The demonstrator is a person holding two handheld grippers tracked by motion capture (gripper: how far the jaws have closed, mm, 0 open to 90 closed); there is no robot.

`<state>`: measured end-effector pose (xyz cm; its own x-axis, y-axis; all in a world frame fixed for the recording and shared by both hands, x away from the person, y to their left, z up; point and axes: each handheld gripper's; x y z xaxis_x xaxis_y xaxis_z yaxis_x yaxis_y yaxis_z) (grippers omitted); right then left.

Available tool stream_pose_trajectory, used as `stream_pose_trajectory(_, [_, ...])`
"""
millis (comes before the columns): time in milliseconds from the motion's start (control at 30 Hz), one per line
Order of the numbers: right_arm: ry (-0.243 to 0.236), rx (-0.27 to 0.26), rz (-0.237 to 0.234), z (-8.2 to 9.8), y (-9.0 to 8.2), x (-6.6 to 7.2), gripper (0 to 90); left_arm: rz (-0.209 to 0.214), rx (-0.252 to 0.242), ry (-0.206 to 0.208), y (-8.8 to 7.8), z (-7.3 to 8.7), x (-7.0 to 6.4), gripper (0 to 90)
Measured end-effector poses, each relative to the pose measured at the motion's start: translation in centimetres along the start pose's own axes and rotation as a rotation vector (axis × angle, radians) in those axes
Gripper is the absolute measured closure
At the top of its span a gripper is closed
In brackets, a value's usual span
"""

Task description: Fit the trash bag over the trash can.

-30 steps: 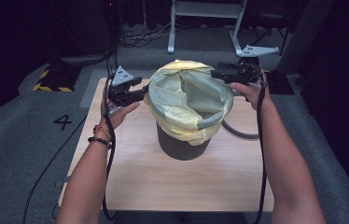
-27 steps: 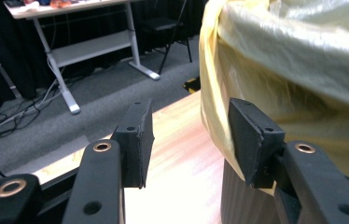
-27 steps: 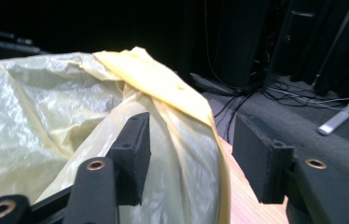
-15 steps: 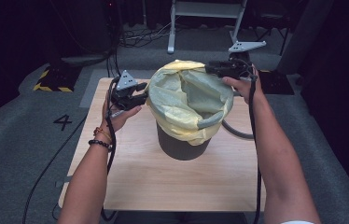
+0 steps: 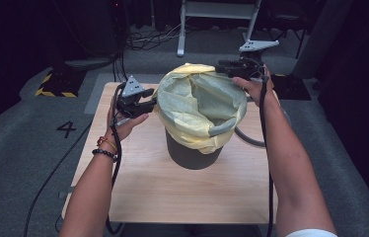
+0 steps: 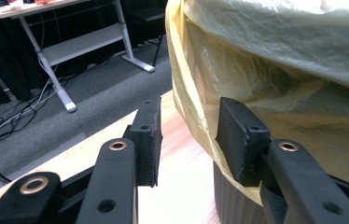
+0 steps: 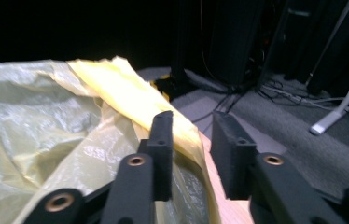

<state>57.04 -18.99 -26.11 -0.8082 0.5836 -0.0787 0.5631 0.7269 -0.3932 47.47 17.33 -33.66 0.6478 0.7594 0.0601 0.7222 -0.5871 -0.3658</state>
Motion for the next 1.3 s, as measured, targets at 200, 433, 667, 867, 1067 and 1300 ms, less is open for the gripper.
stream_pose_trajectory(200, [0.002,0.007,-0.016,-0.1,0.7,0.0,88.7,0.001,0.011,0.012,0.0,0.0,-0.3,60.8])
stream_pose_trajectory(433, [0.014,0.013,0.008,-0.4,1.1,-0.4,90.0,0.01,0.015,0.019,-0.1,0.0,-0.3,64.0])
stream_pose_trajectory(667, [0.087,-0.01,0.021,-0.1,1.4,-1.2,90.0,0.036,0.023,0.043,0.1,0.0,-0.7,75.3])
stream_pose_trajectory(867, [0.149,0.006,0.068,0.5,0.8,-2.3,90.0,0.063,0.036,0.049,0.4,0.2,-0.8,78.3])
stream_pose_trajectory(1067, [0.235,0.017,0.067,2.3,0.5,-3.5,90.0,0.082,0.036,0.065,0.5,0.5,-1.2,81.2])
stream_pose_trajectory(1300, [0.371,-0.031,-0.009,4.7,-0.9,-4.8,90.0,0.086,0.019,0.024,0.1,1.4,-0.6,67.4])
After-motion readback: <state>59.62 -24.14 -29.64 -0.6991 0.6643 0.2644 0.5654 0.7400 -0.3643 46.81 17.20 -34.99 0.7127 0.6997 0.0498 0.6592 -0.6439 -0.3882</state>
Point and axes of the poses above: each handheld gripper's, and its own axes: y roughly forward along the jaws, z roughly out of its underside, x roughly to its left, and after that the axes turned 2 degrees about -y, right-handed
